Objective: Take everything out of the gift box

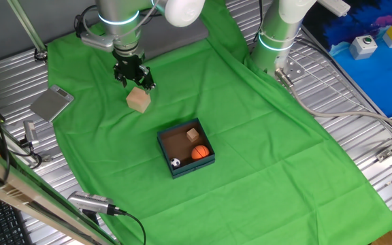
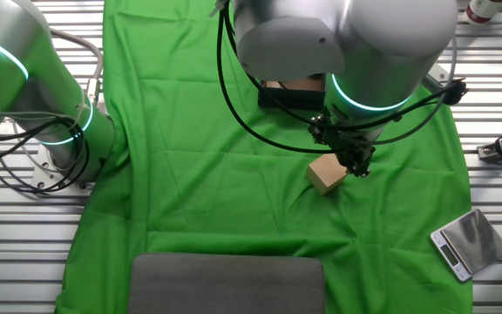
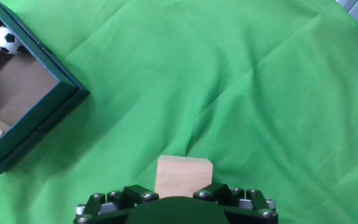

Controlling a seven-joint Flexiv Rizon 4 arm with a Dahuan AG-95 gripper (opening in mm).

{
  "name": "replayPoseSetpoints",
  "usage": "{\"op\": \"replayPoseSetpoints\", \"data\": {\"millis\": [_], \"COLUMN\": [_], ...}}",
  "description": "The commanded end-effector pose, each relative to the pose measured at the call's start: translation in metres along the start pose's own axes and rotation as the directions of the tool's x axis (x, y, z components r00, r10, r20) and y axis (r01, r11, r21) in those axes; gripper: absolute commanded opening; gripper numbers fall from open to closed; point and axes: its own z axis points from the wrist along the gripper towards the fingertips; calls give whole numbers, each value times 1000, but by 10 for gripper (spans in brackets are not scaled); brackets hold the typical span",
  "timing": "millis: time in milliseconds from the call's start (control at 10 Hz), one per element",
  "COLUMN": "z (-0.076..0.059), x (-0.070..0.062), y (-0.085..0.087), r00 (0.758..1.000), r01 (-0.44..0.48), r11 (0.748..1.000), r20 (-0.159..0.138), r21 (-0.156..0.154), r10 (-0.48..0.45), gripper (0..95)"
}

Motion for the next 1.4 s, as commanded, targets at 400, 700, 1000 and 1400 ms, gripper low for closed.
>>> {"op": "replayPoseSetpoints", "data": {"millis": [400, 700, 1000, 1400], "z": [-30, -30, -30, -30], "x": [-6, -6, -6, -5], "y": [48, 47, 47, 47], "r00": [983, 982, 982, 983], "r01": [-162, -162, -163, -155], "r11": [987, 987, 987, 988], "r20": [-88, -93, -97, -97], "r21": [7, 2, -1, -1], "r10": [162, 162, 162, 154], "gripper": [0, 0, 0, 0]}}
